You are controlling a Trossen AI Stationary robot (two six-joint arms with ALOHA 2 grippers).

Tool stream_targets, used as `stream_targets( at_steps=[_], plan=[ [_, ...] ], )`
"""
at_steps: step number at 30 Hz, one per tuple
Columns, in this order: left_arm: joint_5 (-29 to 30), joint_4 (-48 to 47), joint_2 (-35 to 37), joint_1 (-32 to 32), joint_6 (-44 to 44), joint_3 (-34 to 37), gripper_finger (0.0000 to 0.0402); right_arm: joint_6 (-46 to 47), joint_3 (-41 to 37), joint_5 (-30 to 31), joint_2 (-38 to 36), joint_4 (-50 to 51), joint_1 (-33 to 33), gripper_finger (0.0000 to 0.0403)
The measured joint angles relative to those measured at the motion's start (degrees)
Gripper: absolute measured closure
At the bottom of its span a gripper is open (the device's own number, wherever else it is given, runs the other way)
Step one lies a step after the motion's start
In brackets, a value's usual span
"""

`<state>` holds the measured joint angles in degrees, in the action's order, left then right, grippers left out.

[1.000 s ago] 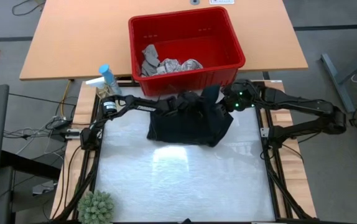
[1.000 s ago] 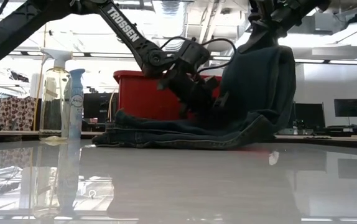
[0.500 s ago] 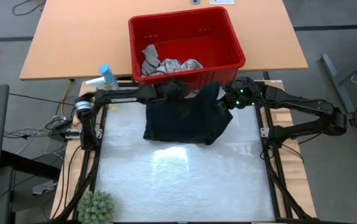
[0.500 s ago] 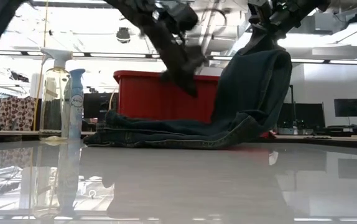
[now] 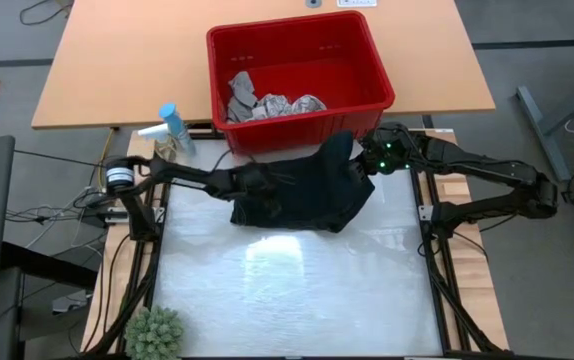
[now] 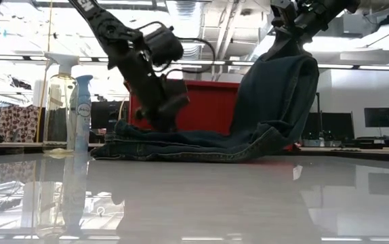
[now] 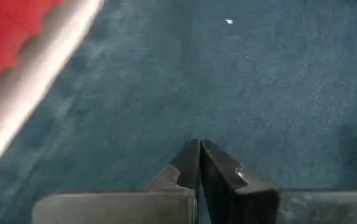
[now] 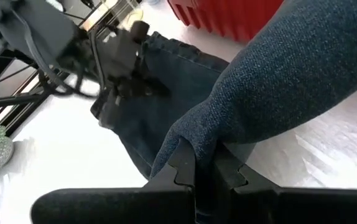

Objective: Fold Laundry from Bin
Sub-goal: Fold the blue jeans

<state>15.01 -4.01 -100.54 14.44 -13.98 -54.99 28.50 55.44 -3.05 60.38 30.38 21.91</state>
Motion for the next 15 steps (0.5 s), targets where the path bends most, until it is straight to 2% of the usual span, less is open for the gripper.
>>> stream_targets(
  at_steps=[6,11,15],
  plan=[
    [-2.10,2.32,-5.98,0.28,-0.21,-0.65,0.0401,0.36,0.00,-0.01,0.00,0.22,-0.15,0.0366],
    [-4.43,3.02,-9.72,0.28,1.16,-4.25,0.0401,1.43,0.00,-0.22,-0.02,-0.54,-0.08,0.0366],
    [-6.69,3.89,-12.22,0.26,1.22,-7.40,0.0401,1.49,0.00,-2.75,-0.02,-3.38,-0.61,0.0366]
  ],
)
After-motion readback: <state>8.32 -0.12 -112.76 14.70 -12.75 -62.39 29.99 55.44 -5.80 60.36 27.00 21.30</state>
